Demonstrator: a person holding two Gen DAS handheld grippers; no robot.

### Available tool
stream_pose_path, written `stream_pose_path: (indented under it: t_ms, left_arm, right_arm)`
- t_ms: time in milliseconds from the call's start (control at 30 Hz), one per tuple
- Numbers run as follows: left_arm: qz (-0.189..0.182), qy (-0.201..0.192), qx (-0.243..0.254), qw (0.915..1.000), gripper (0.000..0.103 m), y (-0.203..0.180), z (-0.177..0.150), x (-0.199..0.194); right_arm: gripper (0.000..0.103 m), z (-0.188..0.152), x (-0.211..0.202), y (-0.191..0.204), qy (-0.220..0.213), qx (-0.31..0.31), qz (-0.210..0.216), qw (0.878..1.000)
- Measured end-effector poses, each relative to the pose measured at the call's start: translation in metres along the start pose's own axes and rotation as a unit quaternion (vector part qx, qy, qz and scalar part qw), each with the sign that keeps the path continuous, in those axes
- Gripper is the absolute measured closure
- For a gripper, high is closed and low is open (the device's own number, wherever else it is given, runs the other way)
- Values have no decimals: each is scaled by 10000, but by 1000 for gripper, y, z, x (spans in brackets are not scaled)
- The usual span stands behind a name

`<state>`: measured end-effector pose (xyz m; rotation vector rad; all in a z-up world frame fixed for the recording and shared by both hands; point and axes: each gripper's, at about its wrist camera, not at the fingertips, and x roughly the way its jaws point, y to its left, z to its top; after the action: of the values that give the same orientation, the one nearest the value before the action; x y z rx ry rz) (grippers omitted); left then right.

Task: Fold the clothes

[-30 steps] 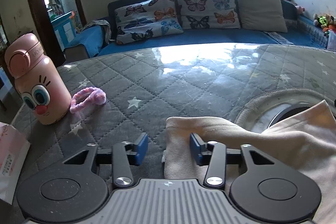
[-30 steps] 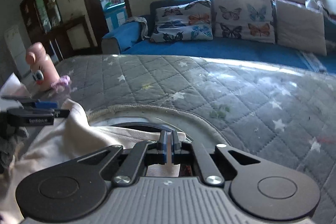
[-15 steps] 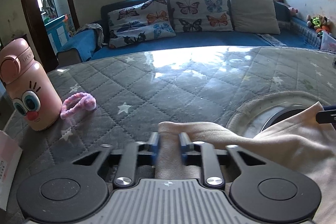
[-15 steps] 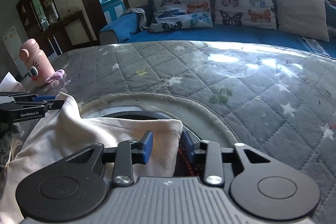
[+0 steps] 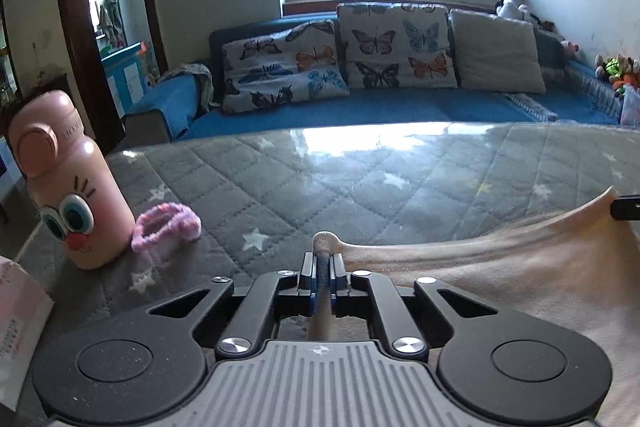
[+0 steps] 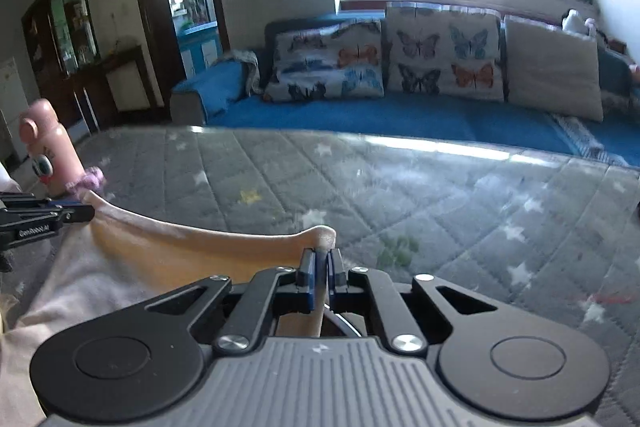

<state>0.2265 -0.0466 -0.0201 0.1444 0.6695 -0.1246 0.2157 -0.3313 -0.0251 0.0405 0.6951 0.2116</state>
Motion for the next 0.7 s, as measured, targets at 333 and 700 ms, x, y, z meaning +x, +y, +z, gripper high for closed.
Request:
stream_pose_path:
  t_ms: [333, 700]
  left_arm:
    - [-112, 43, 194, 9997, 75, -2, -10, -26]
    - [-649, 128, 722, 9952, 46, -33, -56, -93]
  right_arm:
    - [77, -7, -16, 15, 322, -396, 342, 9981]
    - [55, -61, -71, 78, 857, -1360, 1241, 9792]
